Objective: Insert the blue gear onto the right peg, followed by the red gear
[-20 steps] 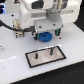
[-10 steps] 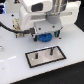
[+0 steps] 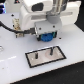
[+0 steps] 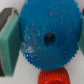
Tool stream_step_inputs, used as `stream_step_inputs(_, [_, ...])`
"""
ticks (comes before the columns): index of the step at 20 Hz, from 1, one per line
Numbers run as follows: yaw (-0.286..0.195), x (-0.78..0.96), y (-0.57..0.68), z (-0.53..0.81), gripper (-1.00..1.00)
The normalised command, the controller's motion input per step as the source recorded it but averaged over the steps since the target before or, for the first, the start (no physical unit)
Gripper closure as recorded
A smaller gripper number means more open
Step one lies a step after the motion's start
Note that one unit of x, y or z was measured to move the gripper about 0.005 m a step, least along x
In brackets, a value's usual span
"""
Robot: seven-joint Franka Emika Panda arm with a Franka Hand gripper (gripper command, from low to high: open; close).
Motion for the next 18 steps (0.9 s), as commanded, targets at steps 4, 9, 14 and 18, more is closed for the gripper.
stream_step_inputs(4, [0.000,0.33,0.01,0.47,1.00])
stream_step_inputs(9, [0.000,0.39,-0.01,0.43,1.00])
stream_step_inputs(14, [0.000,0.47,-0.05,0.42,1.00])
stream_step_inputs(18, [0.000,0.53,-0.10,0.39,1.00])
